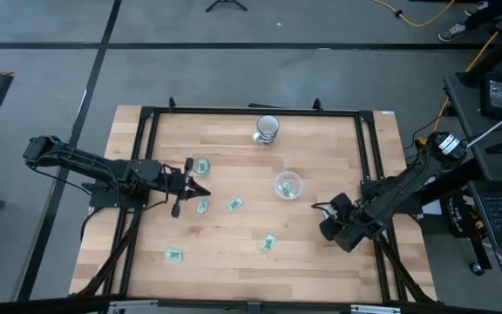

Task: Pick and place Stevia / Truvia into bins
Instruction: Put the stevia packet into the transparent container

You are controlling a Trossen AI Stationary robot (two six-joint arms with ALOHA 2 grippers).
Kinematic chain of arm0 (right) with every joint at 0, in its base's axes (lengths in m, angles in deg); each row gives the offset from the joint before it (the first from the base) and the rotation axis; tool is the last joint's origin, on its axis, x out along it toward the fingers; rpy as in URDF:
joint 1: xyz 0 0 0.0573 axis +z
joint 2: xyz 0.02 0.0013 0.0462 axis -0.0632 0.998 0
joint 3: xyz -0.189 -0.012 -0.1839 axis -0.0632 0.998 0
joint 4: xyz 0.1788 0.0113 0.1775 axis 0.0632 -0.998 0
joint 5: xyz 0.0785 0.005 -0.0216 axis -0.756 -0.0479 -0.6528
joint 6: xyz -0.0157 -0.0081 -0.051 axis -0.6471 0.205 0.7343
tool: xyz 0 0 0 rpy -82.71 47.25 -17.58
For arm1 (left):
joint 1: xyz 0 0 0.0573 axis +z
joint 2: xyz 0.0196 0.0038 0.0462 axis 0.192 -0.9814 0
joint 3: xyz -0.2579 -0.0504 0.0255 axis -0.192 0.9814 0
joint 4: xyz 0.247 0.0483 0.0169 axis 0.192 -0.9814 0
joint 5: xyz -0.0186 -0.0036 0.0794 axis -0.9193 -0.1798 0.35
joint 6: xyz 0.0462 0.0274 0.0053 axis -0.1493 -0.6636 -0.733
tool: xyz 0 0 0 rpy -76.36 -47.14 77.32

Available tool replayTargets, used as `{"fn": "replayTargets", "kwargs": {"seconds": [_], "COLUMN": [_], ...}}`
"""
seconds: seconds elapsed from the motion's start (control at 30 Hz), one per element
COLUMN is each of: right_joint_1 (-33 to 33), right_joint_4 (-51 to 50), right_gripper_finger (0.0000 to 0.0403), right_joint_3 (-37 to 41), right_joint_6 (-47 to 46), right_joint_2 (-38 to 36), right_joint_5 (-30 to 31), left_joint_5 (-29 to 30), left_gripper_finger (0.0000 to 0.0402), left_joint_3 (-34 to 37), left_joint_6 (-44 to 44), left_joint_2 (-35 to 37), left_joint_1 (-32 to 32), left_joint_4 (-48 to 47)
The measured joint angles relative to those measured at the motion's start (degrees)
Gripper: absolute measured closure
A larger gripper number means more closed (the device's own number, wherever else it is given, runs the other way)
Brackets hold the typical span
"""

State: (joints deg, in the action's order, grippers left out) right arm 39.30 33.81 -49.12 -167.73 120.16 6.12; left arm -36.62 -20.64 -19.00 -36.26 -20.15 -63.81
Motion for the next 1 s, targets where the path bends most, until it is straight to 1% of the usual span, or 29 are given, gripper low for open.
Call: {"fn": "replayTargets", "kwargs": {"seconds": [0.33, 0.7, 0.8, 1.0], "right_joint_1": [0.0, 0.0, 0.0, 0.0], "right_joint_4": [9.6, 10.7, 10.5, 9.6], "right_gripper_finger": [0.0205, 0.0206, 0.0220, 0.0273], "right_joint_3": [5.9, 8.5, 8.6, 8.7], "right_joint_6": [0.0, -2.3, -2.3, -2.0], "right_joint_2": [0.0, -0.2, -0.2, -0.1], "right_joint_5": [-0.1, 0.5, 0.4, 0.1], "left_joint_5": [0.0, 0.0, 0.0, 0.0], "left_gripper_finger": [0.0399, 0.0399, 0.0400, 0.0399], "left_joint_3": [0.0, 0.0, 0.0, 0.0], "left_joint_6": [1.1, 1.0, 1.0, 0.9], "left_joint_2": [0.0, 0.0, 0.0, 0.0], "left_joint_1": [0.0, 0.0, 0.0, 0.0], "left_joint_4": [-0.3, -0.4, -0.4, -0.4]}}
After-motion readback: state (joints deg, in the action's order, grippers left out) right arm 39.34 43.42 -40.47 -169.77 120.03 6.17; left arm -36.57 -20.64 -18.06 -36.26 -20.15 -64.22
